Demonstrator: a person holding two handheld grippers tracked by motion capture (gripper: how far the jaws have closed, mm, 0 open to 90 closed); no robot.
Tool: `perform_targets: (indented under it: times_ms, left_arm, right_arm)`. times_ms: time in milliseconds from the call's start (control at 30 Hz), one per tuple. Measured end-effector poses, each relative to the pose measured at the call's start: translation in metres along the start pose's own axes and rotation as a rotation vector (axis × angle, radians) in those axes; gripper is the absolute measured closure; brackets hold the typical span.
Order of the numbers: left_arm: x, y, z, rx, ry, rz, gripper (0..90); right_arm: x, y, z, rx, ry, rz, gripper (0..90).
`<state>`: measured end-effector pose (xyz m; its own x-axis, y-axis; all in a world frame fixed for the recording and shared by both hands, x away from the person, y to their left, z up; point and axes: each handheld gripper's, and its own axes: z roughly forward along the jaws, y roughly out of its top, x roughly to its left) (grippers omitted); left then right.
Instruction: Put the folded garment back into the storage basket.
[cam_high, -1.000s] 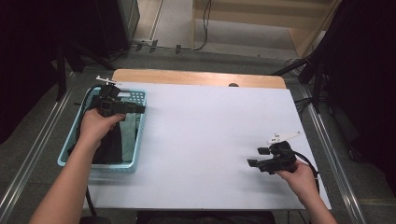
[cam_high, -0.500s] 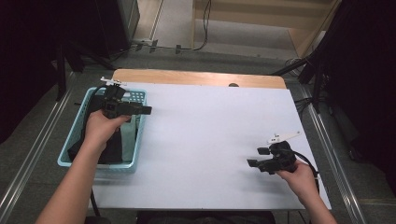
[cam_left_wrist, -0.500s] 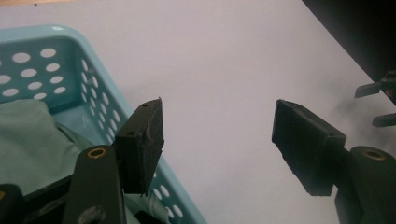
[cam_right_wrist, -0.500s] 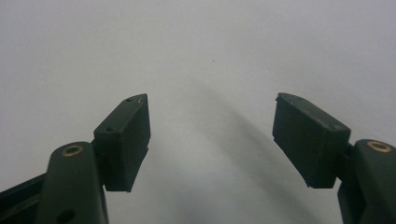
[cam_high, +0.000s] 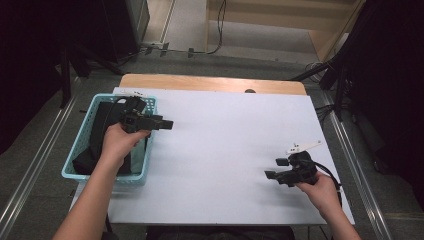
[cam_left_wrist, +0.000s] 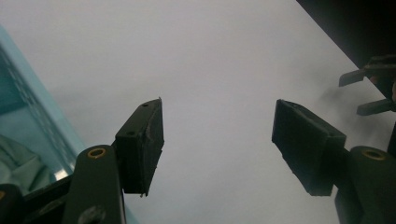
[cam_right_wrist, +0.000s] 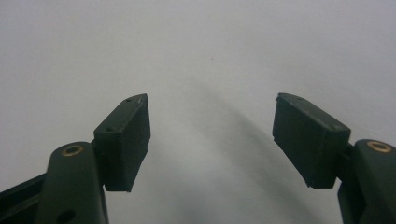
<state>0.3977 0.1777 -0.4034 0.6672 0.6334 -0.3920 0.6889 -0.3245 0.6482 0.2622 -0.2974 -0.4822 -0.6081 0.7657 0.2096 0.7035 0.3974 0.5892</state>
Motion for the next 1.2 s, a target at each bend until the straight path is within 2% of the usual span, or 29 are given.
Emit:
perform_targets:
  times_ms: [267, 533, 667, 1000, 1200]
  left_arm:
    - [-0.011, -0.004, 0.009, 0.004, -0.019, 0.022, 34.9]
    - [-0.019, -0.013, 0.013, 0.004, -0.033, 0.026, 34.9]
    - [-0.025, -0.017, 0.013, 0.005, -0.024, 0.048, 34.2]
    - [-0.03, -0.03, 0.017, 0.008, -0.02, 0.052, 34.2]
    - [-0.037, -0.035, 0.016, 0.012, -0.013, 0.072, 34.2]
  right_arm:
    - [0.0, 0.0, 0.0, 0.0, 0.001, 0.001, 26.2]
    - [0.0, 0.0, 0.001, 0.002, 0.003, 0.003, 26.2]
    - [0.0, 0.0, 0.001, 0.005, 0.005, 0.001, 26.2]
    - [0.0, 0.0, 0.001, 0.006, 0.007, 0.0, 26.2]
    - [-0.001, 0.0, 0.002, 0.009, 0.007, 0.001, 26.2]
